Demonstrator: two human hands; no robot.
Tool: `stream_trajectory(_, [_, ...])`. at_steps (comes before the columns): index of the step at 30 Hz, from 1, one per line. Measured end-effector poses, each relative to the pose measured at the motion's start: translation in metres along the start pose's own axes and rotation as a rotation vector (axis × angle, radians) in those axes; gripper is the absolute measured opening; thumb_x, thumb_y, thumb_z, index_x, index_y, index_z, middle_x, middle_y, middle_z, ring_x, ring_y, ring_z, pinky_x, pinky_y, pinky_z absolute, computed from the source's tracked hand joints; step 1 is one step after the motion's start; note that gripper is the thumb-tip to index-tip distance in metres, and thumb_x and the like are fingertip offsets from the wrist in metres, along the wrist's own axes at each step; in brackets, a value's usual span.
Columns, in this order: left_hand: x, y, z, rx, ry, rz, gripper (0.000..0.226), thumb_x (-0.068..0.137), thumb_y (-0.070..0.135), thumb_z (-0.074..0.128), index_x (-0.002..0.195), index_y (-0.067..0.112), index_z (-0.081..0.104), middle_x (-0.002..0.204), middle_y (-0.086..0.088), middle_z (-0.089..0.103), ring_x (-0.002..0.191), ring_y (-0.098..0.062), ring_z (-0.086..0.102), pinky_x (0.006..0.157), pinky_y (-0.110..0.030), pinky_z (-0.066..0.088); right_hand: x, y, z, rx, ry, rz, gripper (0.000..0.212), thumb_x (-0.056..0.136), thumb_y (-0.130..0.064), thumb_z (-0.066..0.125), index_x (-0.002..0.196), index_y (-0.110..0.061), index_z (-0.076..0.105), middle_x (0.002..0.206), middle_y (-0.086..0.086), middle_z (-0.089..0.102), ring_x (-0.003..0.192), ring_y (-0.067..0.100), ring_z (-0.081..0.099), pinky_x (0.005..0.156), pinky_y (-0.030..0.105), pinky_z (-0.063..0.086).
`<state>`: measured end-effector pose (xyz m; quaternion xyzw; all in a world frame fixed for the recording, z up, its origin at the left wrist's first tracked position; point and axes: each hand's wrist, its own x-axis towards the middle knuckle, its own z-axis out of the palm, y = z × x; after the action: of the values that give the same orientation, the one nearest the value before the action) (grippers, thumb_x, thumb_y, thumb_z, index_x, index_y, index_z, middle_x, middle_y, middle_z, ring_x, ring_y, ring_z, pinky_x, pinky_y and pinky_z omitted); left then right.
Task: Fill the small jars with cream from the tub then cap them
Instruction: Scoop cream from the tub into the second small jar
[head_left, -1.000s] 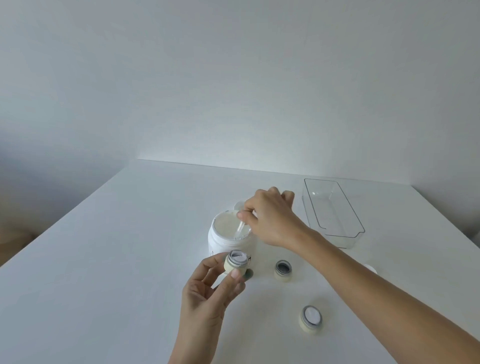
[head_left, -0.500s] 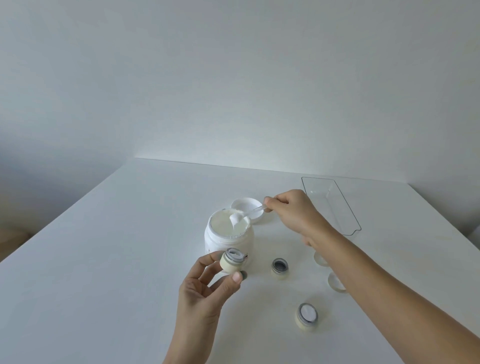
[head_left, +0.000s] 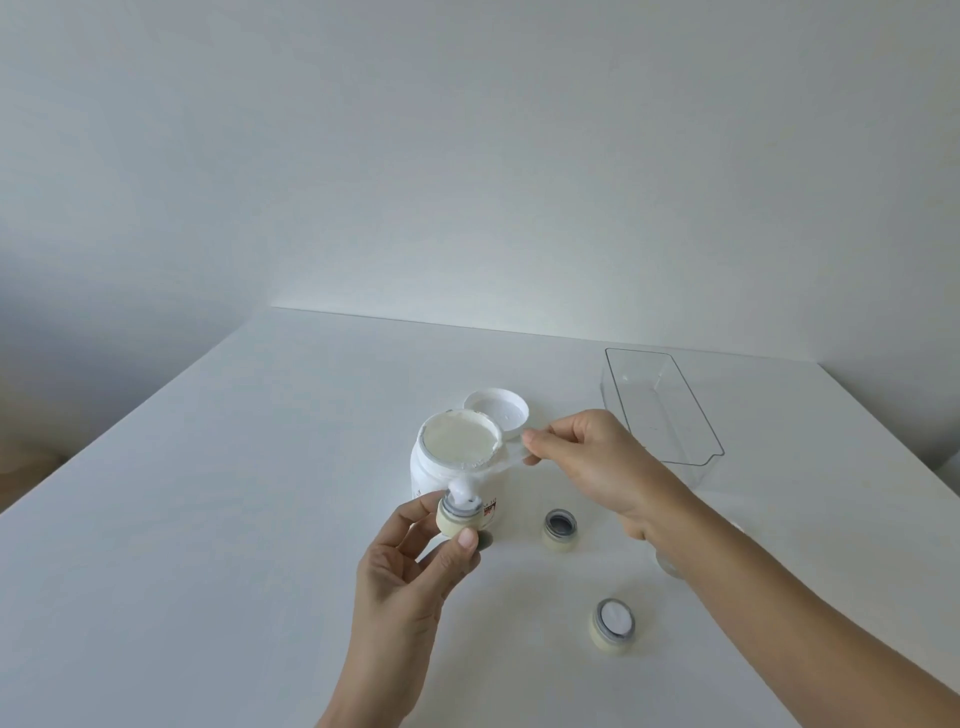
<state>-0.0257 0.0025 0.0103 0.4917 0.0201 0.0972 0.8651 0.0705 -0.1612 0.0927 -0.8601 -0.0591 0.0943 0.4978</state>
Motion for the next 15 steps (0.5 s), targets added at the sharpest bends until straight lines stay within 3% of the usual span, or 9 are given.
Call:
stream_trajectory(2, [-0.001, 0.000, 0.001, 0.004, -0.009, 0.001, 0.037, 0.061, 0.019, 0.083, 0.097, 0.019, 0.074, 0.100, -0.008, 0.076, 0.081, -0.027, 0.074, 0.070, -0.022, 0.057, -0.005, 0.003, 0.002, -0.088, 0.034, -0.021, 0.034, 0.091, -0.038, 0.058, 0.074, -0.012, 0.071, 0.055, -0.010, 0.060, 0.068, 0.014, 0.055, 0.089, 0.034, 0.036])
stream_trajectory(5, [-0.001, 0.001, 0.001, 0.016, -0.020, 0.001, 0.038, 0.061, 0.019, 0.083, 0.098, 0.018, 0.074, 0.103, -0.009, 0.076, 0.080, -0.026, 0.074, 0.070, -0.023, 0.057, -0.009, 0.002, 0.000, -0.156, 0.090, -0.042, 0.035, 0.092, -0.037, 0.057, 0.072, -0.013, 0.070, 0.033, -0.014, 0.037, 0.048, 0.004, 0.037, 0.077, 0.034, 0.029])
stream_trajectory(10, [-0.002, 0.002, 0.002, 0.001, -0.029, -0.006, 0.037, 0.062, 0.019, 0.082, 0.099, 0.016, 0.074, 0.101, -0.010, 0.075, 0.079, -0.024, 0.073, 0.071, -0.023, 0.057, -0.013, -0.001, -0.009, -0.173, 0.180, -0.082, 0.037, 0.094, -0.034, 0.055, 0.078, -0.005, 0.070, 0.032, -0.020, 0.042, 0.043, 0.001, 0.039, 0.077, 0.033, 0.026])
stream_trajectory(13, [-0.002, 0.002, 0.002, -0.008, -0.025, -0.020, 0.036, 0.063, 0.021, 0.081, 0.098, 0.016, 0.075, 0.098, -0.011, 0.076, 0.081, -0.024, 0.074, 0.070, -0.022, 0.057, -0.019, -0.002, -0.010, -0.098, 0.227, -0.125, 0.032, 0.093, -0.034, 0.056, 0.070, -0.017, 0.069, 0.035, -0.018, 0.043, 0.047, 0.004, 0.038, 0.078, 0.034, 0.027])
stream_trajectory(15, [-0.002, 0.001, 0.002, -0.014, -0.019, -0.030, 0.035, 0.063, 0.021, 0.081, 0.097, 0.015, 0.076, 0.096, -0.012, 0.076, 0.083, -0.025, 0.074, 0.069, -0.022, 0.057, -0.024, -0.001, -0.006, -0.051, 0.273, -0.219, 0.030, 0.093, -0.033, 0.057, 0.068, -0.022, 0.068, 0.050, -0.017, 0.057, 0.059, 0.006, 0.045, 0.085, 0.036, 0.035])
